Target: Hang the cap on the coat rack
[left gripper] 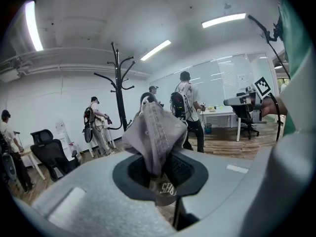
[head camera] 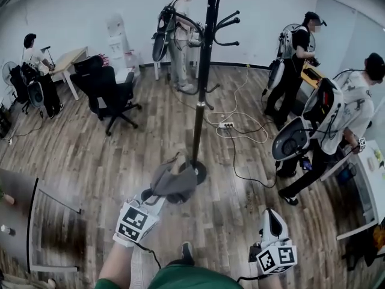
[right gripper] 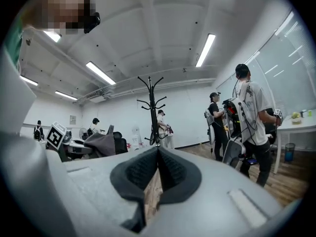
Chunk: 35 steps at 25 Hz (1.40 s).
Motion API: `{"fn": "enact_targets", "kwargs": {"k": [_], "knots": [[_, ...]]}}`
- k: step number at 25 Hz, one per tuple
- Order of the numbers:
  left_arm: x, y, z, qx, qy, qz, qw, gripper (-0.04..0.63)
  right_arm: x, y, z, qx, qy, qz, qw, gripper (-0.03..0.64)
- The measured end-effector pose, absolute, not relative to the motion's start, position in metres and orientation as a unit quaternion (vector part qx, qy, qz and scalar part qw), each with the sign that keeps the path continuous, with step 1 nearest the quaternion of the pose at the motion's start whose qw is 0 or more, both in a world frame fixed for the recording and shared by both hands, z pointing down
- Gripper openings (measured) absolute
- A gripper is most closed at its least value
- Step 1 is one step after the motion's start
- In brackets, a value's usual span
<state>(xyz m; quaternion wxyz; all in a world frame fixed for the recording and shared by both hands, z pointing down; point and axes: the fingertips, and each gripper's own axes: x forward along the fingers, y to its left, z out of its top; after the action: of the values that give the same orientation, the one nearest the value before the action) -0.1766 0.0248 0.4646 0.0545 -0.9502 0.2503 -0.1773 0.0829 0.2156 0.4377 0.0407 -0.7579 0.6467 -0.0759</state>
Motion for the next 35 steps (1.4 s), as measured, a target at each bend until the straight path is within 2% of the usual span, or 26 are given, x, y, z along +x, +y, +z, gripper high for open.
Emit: {"fn": "enact_targets", "kwargs": {"k": [13, 35], "knots": [[-0.169, -0.091, 0.447, -0.954, 0.262, -0.124, 0.079, 0.048, 0.086, 0.101, 0.441, -0.763, 0.64, -0.087, 0.026, 0.003], [-0.141, -0.158, 0.392, -0.946, 0.302, -0.074, 0.093, 0.048, 0.135, 0.002, 0.423, -0.741, 0.666, -0.06, 0.062, 0.003]]}}
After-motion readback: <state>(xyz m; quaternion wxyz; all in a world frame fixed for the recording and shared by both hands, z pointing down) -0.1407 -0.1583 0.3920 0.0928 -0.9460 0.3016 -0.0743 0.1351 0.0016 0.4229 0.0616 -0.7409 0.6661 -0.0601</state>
